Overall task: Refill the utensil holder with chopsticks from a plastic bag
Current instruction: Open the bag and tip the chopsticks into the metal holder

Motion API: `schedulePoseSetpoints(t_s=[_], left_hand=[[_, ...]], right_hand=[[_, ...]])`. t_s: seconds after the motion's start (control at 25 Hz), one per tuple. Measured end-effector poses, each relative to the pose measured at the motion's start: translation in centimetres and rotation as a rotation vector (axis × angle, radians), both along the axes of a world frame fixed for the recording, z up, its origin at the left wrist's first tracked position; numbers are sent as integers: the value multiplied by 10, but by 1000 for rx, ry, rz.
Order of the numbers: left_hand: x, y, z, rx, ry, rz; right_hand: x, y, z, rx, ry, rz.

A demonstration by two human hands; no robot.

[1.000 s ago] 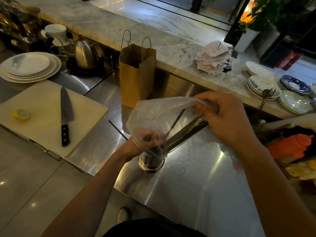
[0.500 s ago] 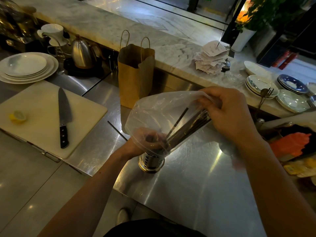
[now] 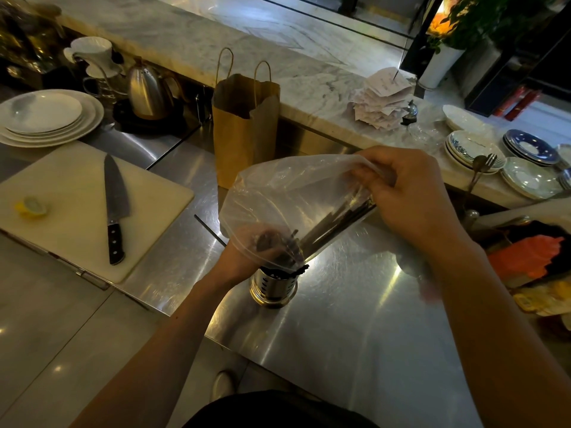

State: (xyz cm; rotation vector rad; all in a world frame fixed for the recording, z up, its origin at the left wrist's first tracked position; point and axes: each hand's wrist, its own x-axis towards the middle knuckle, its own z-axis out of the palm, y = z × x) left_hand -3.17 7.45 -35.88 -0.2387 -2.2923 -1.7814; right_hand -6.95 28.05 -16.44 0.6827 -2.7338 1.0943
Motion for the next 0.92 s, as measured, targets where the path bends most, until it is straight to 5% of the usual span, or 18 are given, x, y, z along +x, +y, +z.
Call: schedulePoseSetpoints(t_s=[0.24,0.56,0.92], left_hand=[[9,-1,-20,56,-76,174],[21,21,-24,530,-210,439],[20,23,-22,534,-201,516]], right_hand=[[0,2,4,16,-7,0],[3,-1,15,80,17,31],[9,-2,14,37,4,32]])
